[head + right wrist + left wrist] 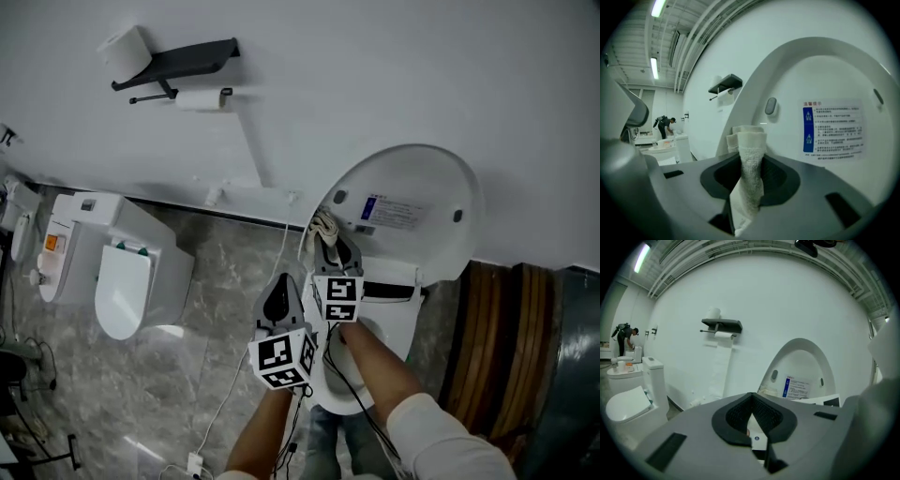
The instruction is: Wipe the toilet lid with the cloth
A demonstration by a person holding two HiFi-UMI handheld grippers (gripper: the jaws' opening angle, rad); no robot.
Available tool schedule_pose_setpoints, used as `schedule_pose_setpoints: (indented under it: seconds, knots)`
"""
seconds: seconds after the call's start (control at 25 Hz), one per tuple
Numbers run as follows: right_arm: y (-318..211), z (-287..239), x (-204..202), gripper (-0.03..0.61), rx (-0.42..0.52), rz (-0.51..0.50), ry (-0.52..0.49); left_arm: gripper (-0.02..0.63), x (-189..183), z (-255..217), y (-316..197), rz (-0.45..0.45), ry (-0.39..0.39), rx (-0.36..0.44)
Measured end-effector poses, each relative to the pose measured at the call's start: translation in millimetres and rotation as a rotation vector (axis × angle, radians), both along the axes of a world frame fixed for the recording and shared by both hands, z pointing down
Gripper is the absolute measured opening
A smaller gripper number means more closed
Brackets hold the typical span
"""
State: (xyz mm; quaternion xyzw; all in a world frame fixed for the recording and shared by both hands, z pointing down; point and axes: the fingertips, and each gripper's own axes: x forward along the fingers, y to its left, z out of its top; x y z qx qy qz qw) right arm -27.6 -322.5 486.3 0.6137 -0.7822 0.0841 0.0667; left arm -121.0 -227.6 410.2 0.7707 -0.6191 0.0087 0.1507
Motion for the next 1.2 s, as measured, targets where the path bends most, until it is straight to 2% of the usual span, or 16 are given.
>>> schedule_pose_setpoints:
  seconds: [0.12, 0.32, 0.52, 0.72, 0.88, 1.2]
  knots:
    - [-7.8, 11.5, 7.7, 0.103, -0.017, 0.021, 0.048, 0.012, -12.2, 8.0, 1.7, -0.035, 0.025, -0.017]
    - [-1.1, 12.5, 36.5, 0.103, -0.012, 0.051, 0.073, 0.012, 0.8, 10.1, 3.6, -0.009, 0.022, -0.022]
    - [9.4, 7.9, 107.7, 0.103, -0.001, 0.168, 0.027, 0.012, 37.2, 5.1, 0.8, 0.054, 0.019, -0.015]
    - [29.8, 6.1, 185.3, 0.103, 0.016, 0.274, 0.05, 0.012, 74.8, 5.5, 2.8, 0.118, 0.017, -0.02]
    - [44.9, 7.8, 238.3, 0.103, 0.023, 0.382, 0.021, 0.012, 100.7, 8.7, 5.0, 0.154, 0.013, -0.026]
    - [67.3, 18.4, 293.1, 0.103, 0.017, 0.53, 0.014, 0.012, 126.1, 14.4, 12.4, 0.192, -0.007, -0.037]
